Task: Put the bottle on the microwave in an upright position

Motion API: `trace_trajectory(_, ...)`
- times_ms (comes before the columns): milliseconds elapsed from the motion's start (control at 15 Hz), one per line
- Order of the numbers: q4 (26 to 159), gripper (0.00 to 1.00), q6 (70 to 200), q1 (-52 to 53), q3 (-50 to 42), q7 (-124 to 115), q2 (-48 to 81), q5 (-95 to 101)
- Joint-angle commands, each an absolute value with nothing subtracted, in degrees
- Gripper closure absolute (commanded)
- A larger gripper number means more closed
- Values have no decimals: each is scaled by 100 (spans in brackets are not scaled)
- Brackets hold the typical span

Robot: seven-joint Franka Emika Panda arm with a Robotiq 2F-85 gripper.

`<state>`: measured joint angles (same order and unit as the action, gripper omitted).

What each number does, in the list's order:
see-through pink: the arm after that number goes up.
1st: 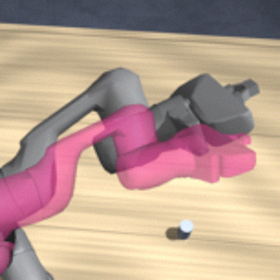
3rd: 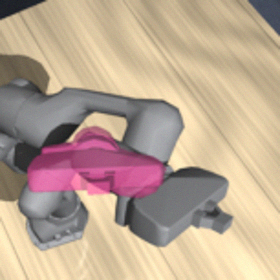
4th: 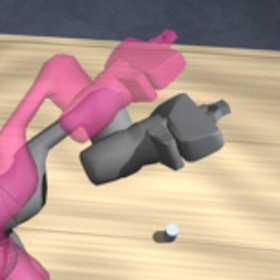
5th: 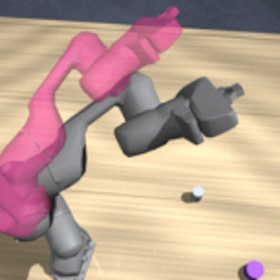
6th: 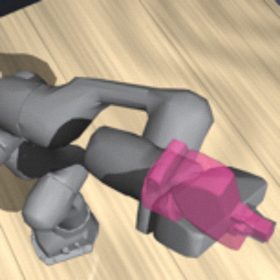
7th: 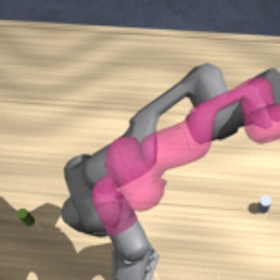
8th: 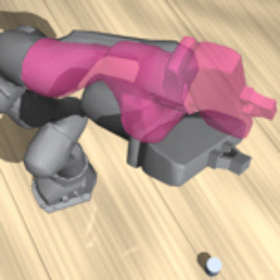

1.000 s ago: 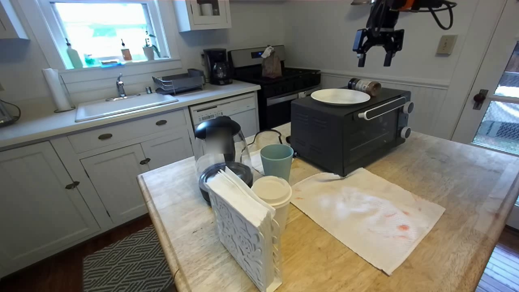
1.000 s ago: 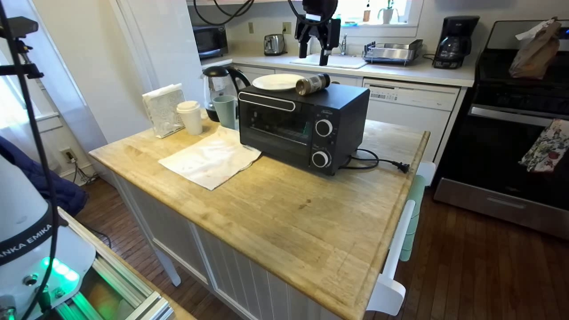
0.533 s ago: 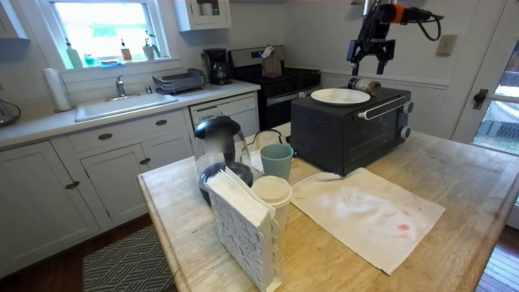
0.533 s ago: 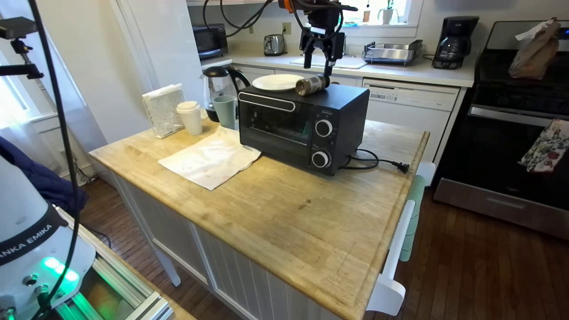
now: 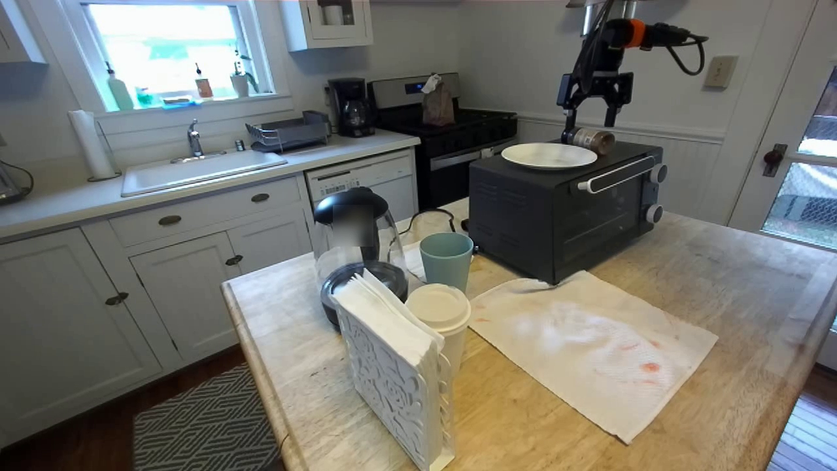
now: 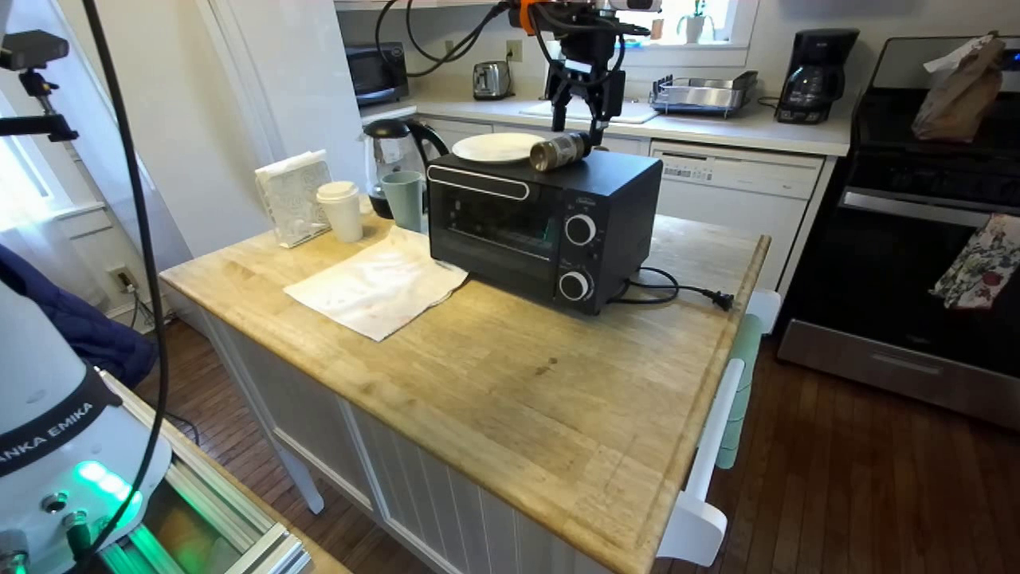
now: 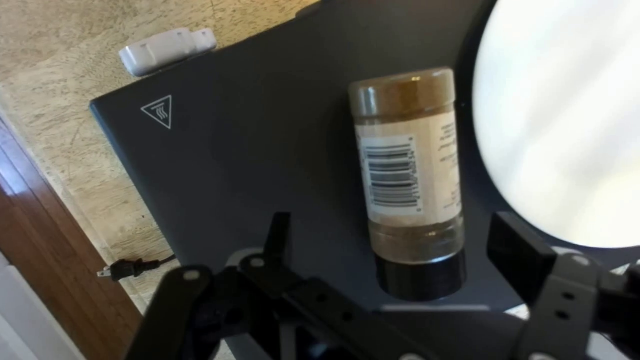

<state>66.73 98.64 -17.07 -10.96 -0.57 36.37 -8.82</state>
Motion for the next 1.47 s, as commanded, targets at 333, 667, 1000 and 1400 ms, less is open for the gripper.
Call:
trace_trajectory(333, 6277, 5, 9745, -1833, -961, -162, 3977, -890)
trace_trajectory(667, 6352, 46, 9857, -1755, -1066, -383, 3971, -1040)
trace_trajectory(1000, 6519, 75, 10282, -1749, -1111, -1079, 3873, -1175)
trace_trajectory(1400, 6780, 75, 11055, -1846, -1250, -1529, 3659, -1208)
